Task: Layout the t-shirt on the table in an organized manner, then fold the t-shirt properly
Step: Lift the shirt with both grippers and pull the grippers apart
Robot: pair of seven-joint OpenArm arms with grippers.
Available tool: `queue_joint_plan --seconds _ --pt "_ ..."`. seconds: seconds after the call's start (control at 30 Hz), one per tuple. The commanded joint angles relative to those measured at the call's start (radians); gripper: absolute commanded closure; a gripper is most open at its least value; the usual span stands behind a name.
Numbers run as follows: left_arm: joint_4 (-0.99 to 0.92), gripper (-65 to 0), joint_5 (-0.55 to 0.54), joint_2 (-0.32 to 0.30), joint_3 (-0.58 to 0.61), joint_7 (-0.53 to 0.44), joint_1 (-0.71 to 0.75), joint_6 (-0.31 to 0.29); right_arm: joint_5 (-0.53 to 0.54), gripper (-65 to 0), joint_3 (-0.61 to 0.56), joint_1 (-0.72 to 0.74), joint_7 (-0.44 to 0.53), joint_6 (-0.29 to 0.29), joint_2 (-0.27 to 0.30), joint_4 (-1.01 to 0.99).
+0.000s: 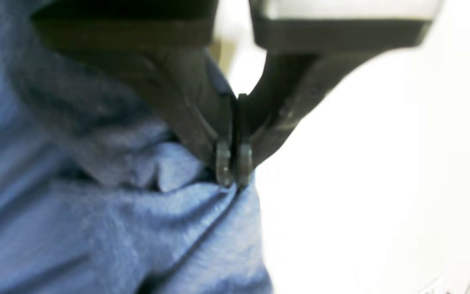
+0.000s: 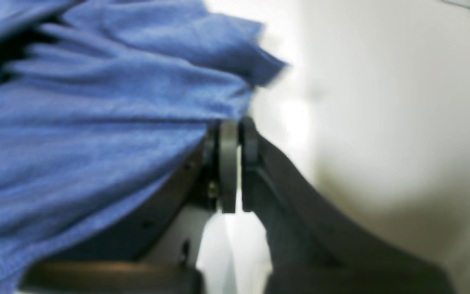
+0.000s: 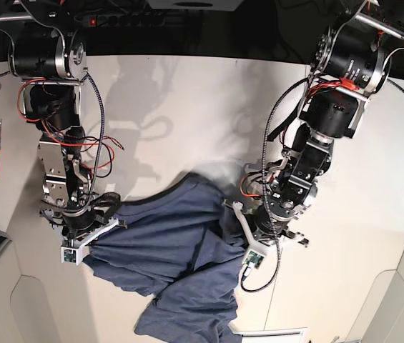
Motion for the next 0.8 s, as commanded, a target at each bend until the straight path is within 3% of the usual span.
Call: queue_joint_plan --seconds 0.0,0.1,0.2,0.3,0.4,0.53,0.67,0.77 --pt "0.083 0.0 -0.007 -0.027 -0.002 0.002 0.003 -0.002 -0.01 0.0 0.013 0.027 0.006 -0.015 0.025 0.04" --pt "0.299 0.0 -0.037 -0.113 -0.005 0.016 0.119 -0.004 -0.021 0.0 0.045 -0.006 -0.068 0.007 0.059 0.128" --pt "0.507 0.0 -0.037 -0.164 -0.057 0.032 0.233 -0.004 0.031 0.0 0.082 -0.068 -0.125 0.105 0.089 0.275" --pt "0.685 0.0 -0.038 -0.172 -0.149 0.058 0.327 -0.005 0.157 0.0 0.111 -0.141 -0.198 0.221 0.112 0.45" --pt "0.827 0.0 -0.087 -0.172 -0.235 0.085 0.386 -0.01 0.282 0.0 0.127 -0.211 -0.284 0.29 0.12 0.625" --pt "0.993 0.0 -0.176 -0.172 -0.343 0.179 0.416 -0.116 0.427 0.0 0.133 -0.296 -0.306 0.393 0.12 0.85" --pt "1.112 0.0 -0.28 -0.172 -0.436 0.198 0.411 -0.163 0.483 0.0 0.133 -0.299 -0.305 0.402 0.119 1.039" --pt "1.172 0.0 -0.312 -0.172 -0.497 0.195 0.405 -0.162 0.478 0.0 0.143 -0.266 -0.306 0.402 0.103 1.16"
